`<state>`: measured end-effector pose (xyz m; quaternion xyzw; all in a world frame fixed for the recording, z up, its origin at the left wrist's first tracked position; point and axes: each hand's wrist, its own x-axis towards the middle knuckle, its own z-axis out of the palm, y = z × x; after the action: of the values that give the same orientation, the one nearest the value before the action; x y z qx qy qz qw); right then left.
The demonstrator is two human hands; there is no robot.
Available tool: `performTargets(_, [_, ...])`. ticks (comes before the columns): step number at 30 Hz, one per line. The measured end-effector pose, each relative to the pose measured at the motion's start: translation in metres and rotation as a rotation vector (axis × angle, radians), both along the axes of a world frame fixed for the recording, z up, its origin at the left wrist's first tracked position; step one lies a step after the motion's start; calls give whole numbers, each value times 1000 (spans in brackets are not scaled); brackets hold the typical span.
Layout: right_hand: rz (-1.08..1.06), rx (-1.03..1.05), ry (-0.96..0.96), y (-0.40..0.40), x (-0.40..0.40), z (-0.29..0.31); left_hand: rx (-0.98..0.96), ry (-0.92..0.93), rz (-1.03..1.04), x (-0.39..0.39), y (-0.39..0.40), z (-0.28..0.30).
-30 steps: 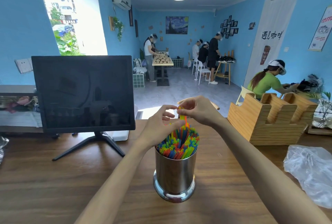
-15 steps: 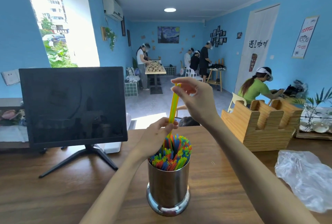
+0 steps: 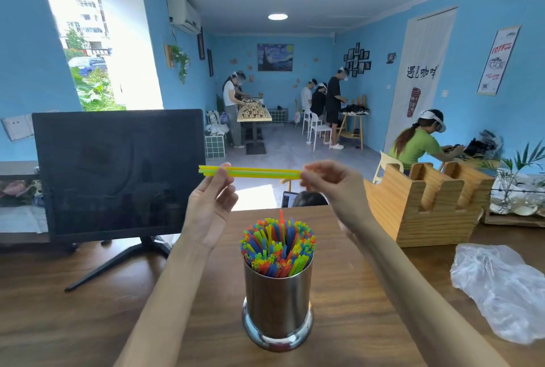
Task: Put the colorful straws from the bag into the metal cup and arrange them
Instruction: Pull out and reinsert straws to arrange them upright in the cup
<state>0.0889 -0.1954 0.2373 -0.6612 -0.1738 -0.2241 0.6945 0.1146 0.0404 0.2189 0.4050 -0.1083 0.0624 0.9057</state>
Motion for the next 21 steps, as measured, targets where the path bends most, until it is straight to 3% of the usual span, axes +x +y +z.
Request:
performTargets(3, [20,-244,66,5,2,-26,41,-76,73,-5,-2,7])
performTargets(7, [-87,-656,54,16,4,-44,285,-187,189,-11,-12,10])
performTargets(12, [-31,-1054,114,22,4,-48,624,-357,258,-16,-23,-1])
performTargets(14, [32,-1009,143,19,4,-47,780,-417,309,-14,-23,-7])
performTargets(16, [71,-789,197,16,5,-44,959,-429,357,-10,-22,-15])
performTargets(19, [-63,-503,239,8,14,-45,1124,-382,339,-8,-19,-27])
performTargets(21, [-88,-522,285,4,20,-47,1205,-372,315,-7,-18,-35])
